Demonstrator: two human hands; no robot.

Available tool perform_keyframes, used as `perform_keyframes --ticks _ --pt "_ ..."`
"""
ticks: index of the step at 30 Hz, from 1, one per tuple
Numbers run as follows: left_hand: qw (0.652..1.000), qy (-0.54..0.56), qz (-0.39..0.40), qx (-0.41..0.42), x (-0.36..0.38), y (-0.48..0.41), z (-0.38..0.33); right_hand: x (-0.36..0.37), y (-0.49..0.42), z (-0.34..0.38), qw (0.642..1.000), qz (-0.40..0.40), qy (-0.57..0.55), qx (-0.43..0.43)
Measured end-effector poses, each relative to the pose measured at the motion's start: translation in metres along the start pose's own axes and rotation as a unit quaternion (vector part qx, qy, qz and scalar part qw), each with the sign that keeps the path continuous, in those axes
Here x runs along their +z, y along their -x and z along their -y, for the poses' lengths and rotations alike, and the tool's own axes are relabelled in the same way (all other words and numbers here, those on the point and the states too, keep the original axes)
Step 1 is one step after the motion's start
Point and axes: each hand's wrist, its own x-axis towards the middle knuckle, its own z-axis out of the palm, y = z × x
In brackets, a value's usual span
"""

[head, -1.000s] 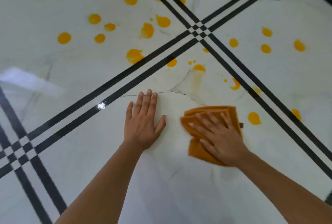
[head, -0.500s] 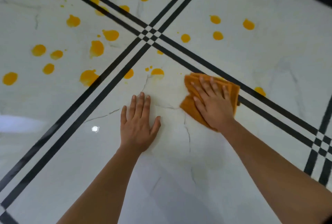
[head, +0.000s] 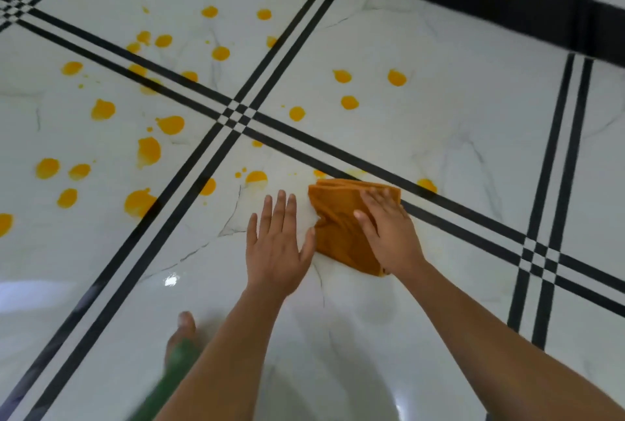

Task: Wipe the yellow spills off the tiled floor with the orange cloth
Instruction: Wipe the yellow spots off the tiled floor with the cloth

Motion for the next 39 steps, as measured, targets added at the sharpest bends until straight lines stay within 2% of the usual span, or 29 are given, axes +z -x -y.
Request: perform_keyframes --ticks 3,7,9,11,14,16,18,20,22,24,25,26,28,30,32,35,39 --pt "1.000 0.028 0.013 0.006 -0.002 -0.009 -0.018 -0.006 0.003 -0.005 0.998 -0.004 -0.021 0.057" --pt "0.994 0.049 0.038 0.089 0.010 -0.012 -0.067 -0.016 0.002 -0.016 0.993 -0.040 -0.056 0.096" --pt "0.995 0.050 0.070 0.057 0.025 -0.018 -0.093 -0.021 -0.001 -0.028 0.989 -0.060 -0.071 0.111" --pt "0.995 0.065 0.074 -0.017 0.039 -0.027 -0.112 -0.026 -0.001 -0.042 0.986 -0.077 -0.073 0.130" --pt "0.994 0.066 0.030 -0.078 0.058 -0.041 -0.124 -0.029 0.004 -0.064 0.986 -0.075 -0.027 0.143" --pt "0.997 0.040 -0.004 -0.068 0.067 -0.051 -0.121 -0.030 0.006 -0.080 0.985 -0.079 -0.001 0.153" --pt "1.000 0.013 -0.025 -0.003 0.071 -0.063 -0.116 -0.030 0.008 -0.094 0.981 -0.088 0.009 0.175" --pt "0.991 -0.034 -0.026 0.125 0.069 -0.079 -0.112 -0.029 0.009 -0.106 0.977 -0.097 0.008 0.190" --pt "0.956 -0.079 -0.001 0.282 0.064 -0.098 -0.107 -0.025 0.008 -0.116 0.973 -0.122 0.010 0.196" --pt "0.895 -0.128 0.037 0.427 0.062 -0.125 -0.112 -0.019 0.010 -0.134 0.963 -0.142 0.003 0.230" --pt "0.882 -0.141 0.045 0.448 0.060 -0.135 -0.112 -0.020 0.011 -0.138 0.960 -0.143 0.013 0.240" --pt "0.888 -0.143 0.032 0.436 0.062 -0.143 -0.114 -0.016 0.012 -0.142 0.958 -0.145 0.020 0.247" --pt "0.941 -0.107 -0.032 0.319 0.062 -0.141 -0.123 -0.017 0.012 -0.145 0.956 -0.147 0.038 0.251" --pt "0.973 -0.069 -0.028 0.216 0.068 -0.114 -0.138 -0.017 0.012 -0.149 0.957 -0.142 0.041 0.250" --pt "0.972 -0.075 -0.008 0.224 0.076 -0.096 -0.146 -0.011 0.014 -0.154 0.954 -0.147 0.032 0.259" --pt "0.952 -0.120 0.018 0.281 0.070 -0.127 -0.151 -0.007 0.013 -0.155 0.952 -0.157 0.024 0.260" --pt "0.972 -0.106 0.006 0.211 0.071 -0.159 -0.178 -0.006 0.014 -0.156 0.952 -0.167 0.023 0.257"
